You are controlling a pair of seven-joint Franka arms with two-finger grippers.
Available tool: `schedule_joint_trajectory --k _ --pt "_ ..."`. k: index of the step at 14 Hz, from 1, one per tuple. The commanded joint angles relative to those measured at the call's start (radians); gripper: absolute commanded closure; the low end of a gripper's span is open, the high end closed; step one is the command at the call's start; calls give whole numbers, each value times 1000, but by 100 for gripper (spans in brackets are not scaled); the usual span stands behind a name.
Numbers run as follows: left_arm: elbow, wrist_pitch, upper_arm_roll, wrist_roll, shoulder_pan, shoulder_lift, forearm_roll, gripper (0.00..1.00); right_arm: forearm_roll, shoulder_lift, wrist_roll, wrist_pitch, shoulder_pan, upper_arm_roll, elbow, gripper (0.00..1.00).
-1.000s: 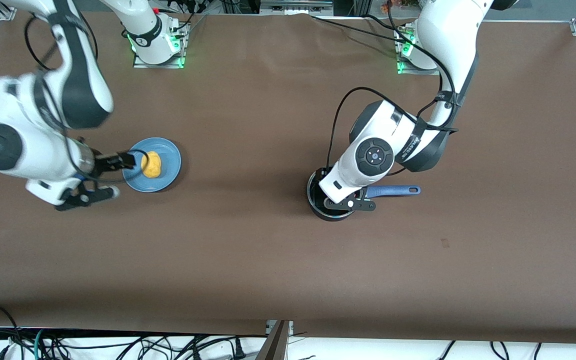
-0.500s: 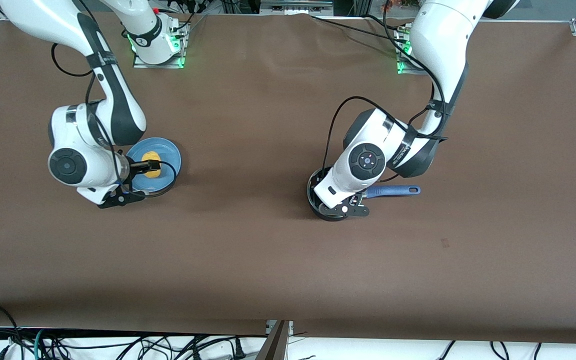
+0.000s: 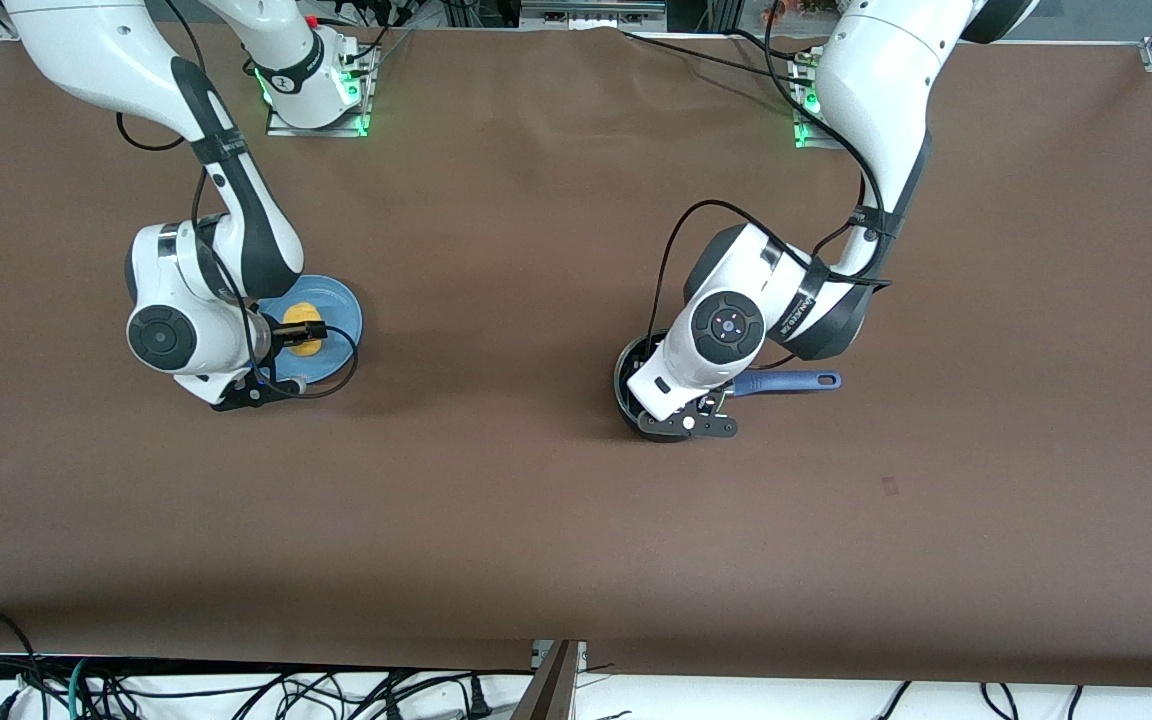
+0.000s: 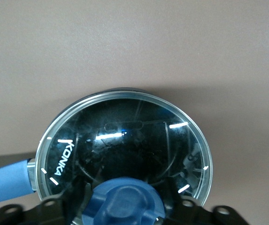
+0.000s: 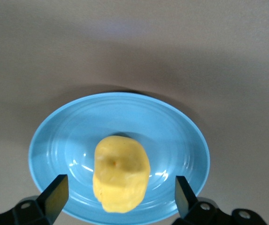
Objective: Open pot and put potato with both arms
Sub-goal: 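Grasp the lid knob with the left gripper while the right gripper grasps the potato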
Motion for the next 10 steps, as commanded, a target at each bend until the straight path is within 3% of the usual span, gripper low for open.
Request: schedule_joint_trajectory --k 1,3,6,8,10 --pt "25 -9 13 15 -12 10 24 50 -7 35 26 30 -4 0 -14 0" --pt "25 -11 13 34 -12 10 22 74 -12 40 75 30 -2 2 -23 0" --pt "27 -22 13 32 -12 0 22 100 -12 40 75 28 -2 0 -35 0" --pt "30 -64 12 35 -1 -26 22 100 -12 40 75 30 -2 0 -36 31" --pt "31 -118 13 65 9 -56 21 100 -12 43 76 31 -4 0 -37 43"
